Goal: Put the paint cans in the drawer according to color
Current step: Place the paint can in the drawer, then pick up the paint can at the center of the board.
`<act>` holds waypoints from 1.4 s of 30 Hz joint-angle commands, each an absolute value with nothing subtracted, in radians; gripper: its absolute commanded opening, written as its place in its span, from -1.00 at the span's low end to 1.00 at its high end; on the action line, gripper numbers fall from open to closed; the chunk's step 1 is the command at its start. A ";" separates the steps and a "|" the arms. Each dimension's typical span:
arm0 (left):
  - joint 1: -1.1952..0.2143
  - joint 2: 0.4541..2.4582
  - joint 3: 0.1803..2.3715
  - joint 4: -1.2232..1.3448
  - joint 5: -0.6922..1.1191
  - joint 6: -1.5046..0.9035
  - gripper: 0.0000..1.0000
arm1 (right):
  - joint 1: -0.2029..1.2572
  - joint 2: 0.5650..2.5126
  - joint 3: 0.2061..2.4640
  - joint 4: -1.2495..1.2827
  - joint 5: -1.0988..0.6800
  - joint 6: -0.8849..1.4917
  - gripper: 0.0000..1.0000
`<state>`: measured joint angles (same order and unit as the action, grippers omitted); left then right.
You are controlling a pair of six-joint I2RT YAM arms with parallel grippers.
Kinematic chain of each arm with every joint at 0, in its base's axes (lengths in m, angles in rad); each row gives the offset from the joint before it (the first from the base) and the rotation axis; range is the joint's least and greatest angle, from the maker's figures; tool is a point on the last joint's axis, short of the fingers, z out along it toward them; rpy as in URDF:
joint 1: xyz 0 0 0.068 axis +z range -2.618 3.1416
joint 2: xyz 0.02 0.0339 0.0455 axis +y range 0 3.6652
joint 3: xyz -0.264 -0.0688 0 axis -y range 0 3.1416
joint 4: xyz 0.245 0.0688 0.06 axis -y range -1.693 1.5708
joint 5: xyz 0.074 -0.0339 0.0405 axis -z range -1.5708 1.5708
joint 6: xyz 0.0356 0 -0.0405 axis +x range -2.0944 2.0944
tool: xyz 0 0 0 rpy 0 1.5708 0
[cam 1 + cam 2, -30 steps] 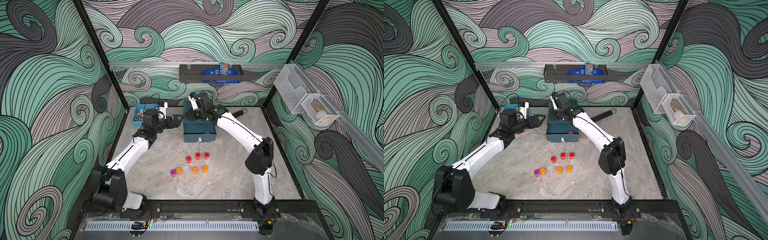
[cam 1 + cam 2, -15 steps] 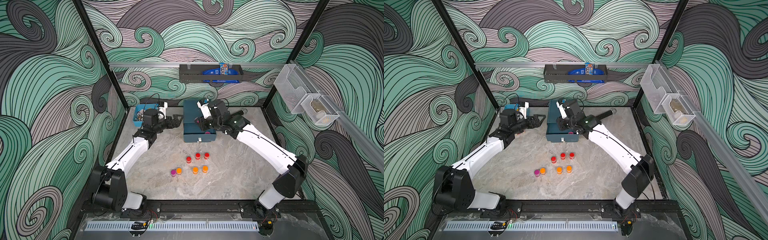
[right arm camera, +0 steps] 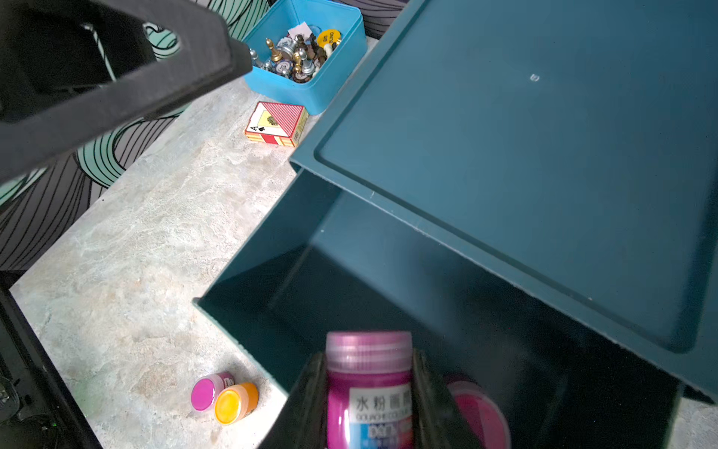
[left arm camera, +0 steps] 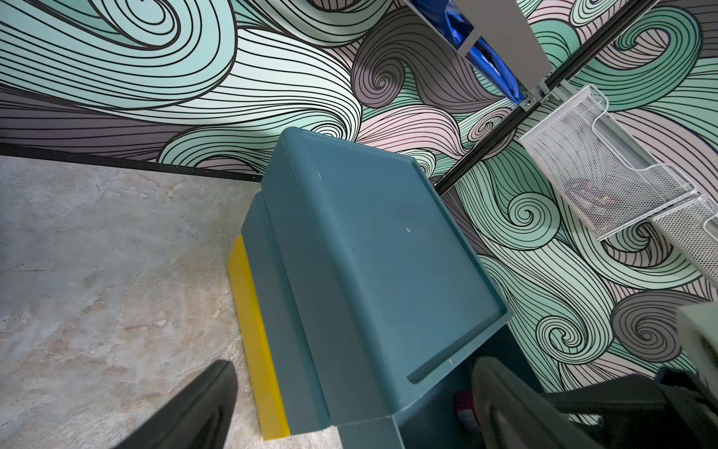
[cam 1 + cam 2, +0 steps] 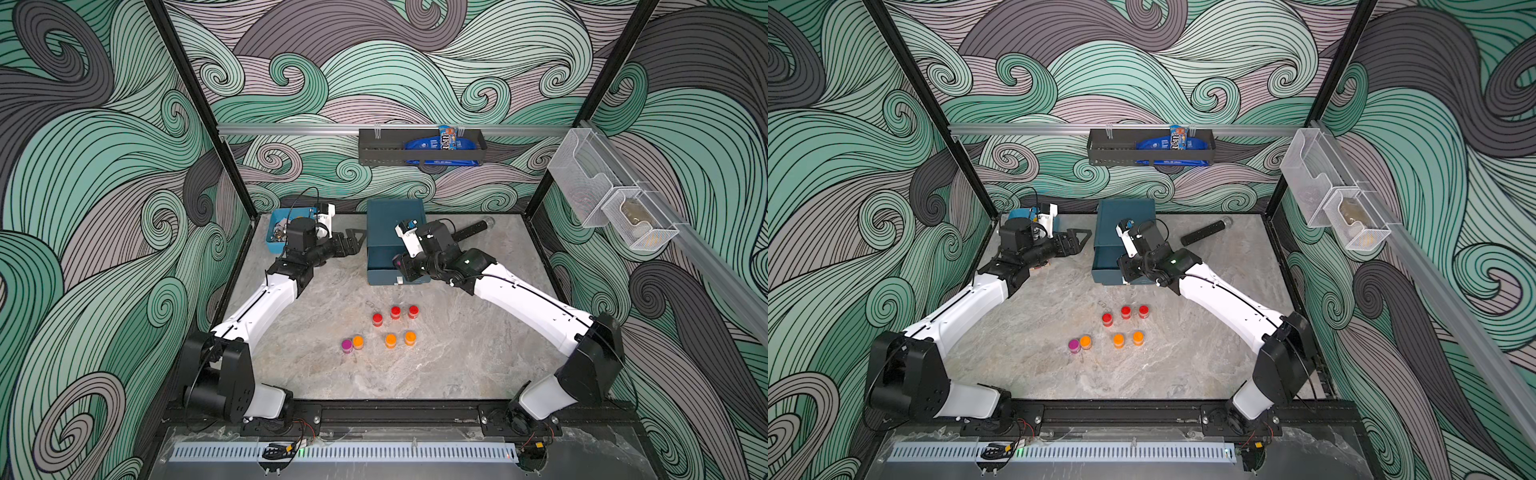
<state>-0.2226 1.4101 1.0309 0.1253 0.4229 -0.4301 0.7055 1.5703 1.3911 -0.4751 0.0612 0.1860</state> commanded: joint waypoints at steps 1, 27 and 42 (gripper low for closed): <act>-0.216 1.416 1.033 0.134 0.432 -0.435 0.95 | 0.707 1.549 1.377 -0.455 0.050 0.170 -0.71; -0.215 1.415 1.034 0.136 0.434 -0.437 0.95 | 0.717 1.405 1.356 -0.446 0.049 0.211 0.68; -0.213 1.416 1.032 0.132 0.418 -0.431 0.95 | 0.966 1.486 1.355 -0.446 0.021 0.256 0.66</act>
<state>-0.2226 1.4101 1.0309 0.1261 0.4225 -0.4313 0.9283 1.4651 1.3621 -0.4442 -0.0013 0.2298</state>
